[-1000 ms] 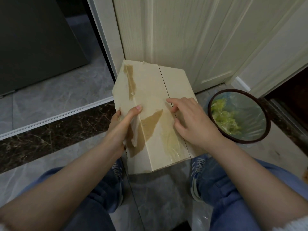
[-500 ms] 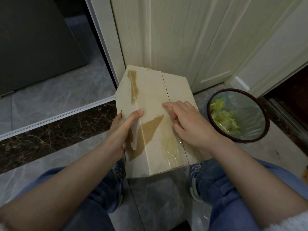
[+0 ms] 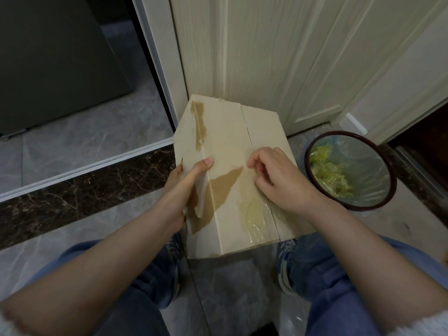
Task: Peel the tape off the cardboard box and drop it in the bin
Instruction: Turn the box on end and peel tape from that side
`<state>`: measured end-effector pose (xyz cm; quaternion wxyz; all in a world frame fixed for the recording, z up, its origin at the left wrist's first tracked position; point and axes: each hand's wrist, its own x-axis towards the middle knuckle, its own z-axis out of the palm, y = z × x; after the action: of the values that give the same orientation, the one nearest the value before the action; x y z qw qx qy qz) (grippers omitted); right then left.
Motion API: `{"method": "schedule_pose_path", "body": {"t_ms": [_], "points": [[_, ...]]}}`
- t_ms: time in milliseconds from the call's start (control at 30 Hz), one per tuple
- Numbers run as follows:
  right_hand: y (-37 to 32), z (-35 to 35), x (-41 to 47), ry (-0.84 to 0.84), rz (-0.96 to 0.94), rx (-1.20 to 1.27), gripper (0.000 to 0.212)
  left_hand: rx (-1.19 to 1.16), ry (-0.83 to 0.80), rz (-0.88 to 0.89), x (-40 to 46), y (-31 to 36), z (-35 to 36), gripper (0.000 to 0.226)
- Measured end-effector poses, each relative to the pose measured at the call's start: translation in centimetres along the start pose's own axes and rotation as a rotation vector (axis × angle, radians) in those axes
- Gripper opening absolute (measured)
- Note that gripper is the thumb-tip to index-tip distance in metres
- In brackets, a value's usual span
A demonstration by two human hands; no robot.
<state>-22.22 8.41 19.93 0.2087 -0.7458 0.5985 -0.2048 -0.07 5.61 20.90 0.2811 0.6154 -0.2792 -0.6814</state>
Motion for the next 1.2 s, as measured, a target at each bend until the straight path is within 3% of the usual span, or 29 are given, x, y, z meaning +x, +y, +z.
{"method": "schedule_pose_path", "body": {"t_ms": [133,633,967,1200], "points": [[0.0,-0.3,0.0,0.013,-0.007,0.002,0.022,0.019,0.001,-0.01,0.0,0.1,-0.1,0.116],[-0.7,0.3,0.2,0.038,-0.006,0.079,0.01,0.047,0.011,-0.017,-0.3,0.0,0.1,0.131],[-1.0,0.6,0.4,0.046,-0.051,0.06,0.007,0.032,0.014,0.038,-0.2,0.1,0.2,0.115],[-1.2,0.7,0.3,0.043,-0.096,-0.051,0.003,0.015,0.043,0.011,0.1,0.1,0.2,0.085]]}}
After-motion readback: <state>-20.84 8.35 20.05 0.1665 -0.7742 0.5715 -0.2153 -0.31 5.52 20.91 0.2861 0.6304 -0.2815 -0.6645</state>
